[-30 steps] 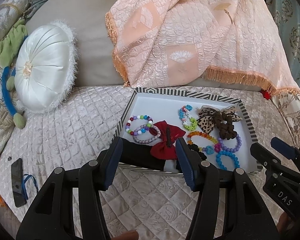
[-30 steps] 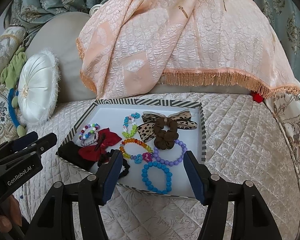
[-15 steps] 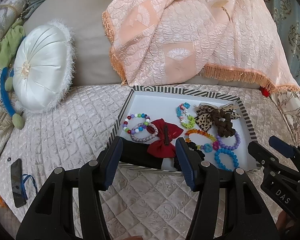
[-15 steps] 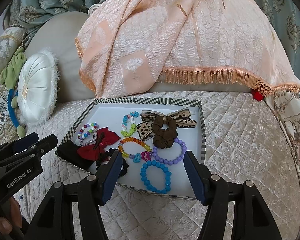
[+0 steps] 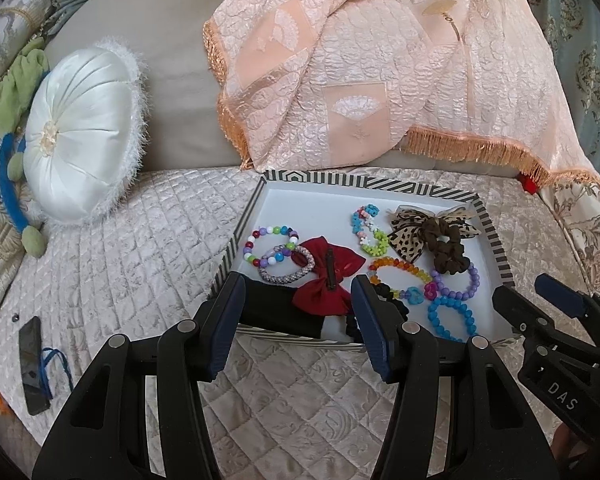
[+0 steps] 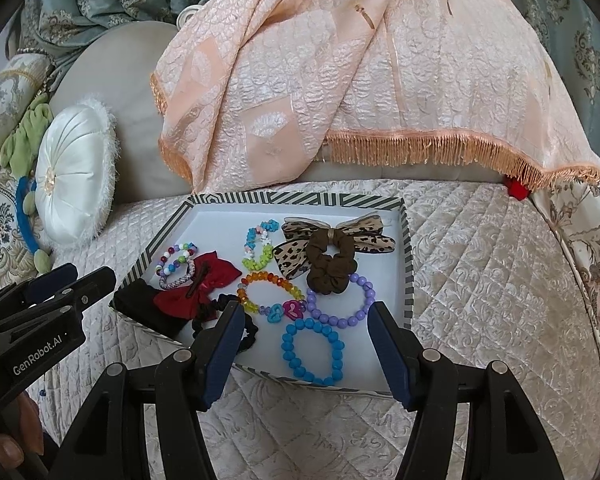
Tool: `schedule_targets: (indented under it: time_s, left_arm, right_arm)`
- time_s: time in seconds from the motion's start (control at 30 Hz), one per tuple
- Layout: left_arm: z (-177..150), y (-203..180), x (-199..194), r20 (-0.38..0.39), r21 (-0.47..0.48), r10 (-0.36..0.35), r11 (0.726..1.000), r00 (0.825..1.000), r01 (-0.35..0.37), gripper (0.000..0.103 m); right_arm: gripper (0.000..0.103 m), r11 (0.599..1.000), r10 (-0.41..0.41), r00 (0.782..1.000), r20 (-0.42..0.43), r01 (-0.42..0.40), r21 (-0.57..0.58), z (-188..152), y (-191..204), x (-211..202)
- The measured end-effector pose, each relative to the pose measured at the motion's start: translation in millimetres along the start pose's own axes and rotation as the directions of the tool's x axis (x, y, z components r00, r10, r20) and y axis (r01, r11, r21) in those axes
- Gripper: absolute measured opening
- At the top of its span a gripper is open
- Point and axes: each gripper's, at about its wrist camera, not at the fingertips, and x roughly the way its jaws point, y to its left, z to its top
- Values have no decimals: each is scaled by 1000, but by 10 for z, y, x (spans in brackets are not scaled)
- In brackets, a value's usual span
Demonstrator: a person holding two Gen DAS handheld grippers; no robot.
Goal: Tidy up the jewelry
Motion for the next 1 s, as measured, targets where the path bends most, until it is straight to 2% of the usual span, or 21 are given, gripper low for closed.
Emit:
schedule_targets:
  time_s: [0.33, 0.57, 0.63, 0.7, 1.0]
  left_arm:
    - [-20, -43, 16, 12, 25, -16, 1000, 1000, 15, 55]
    - [-25, -57, -18, 20, 38, 61, 997, 998, -62, 55]
    - [-30, -41, -30, 18, 30, 60, 998, 998, -61, 59]
    - [-37, -29, -44, 22, 27, 57, 998, 998, -58, 68]
    - [-65, -132, -95, 47, 95, 71, 993, 996, -75, 68]
  right_arm:
    - [62, 1000, 0, 1000, -6, 0, 14, -24, -59, 29]
    - [62, 1000, 0, 1000, -6, 0, 15, -33, -68, 31]
    - [62, 1000, -1, 1000, -7, 1, 15, -32, -68, 31]
    - [62, 1000, -1, 1000, -7, 2, 16, -35, -67, 29]
    - [62, 1000, 4, 1000, -8, -4, 6, -57, -37, 32]
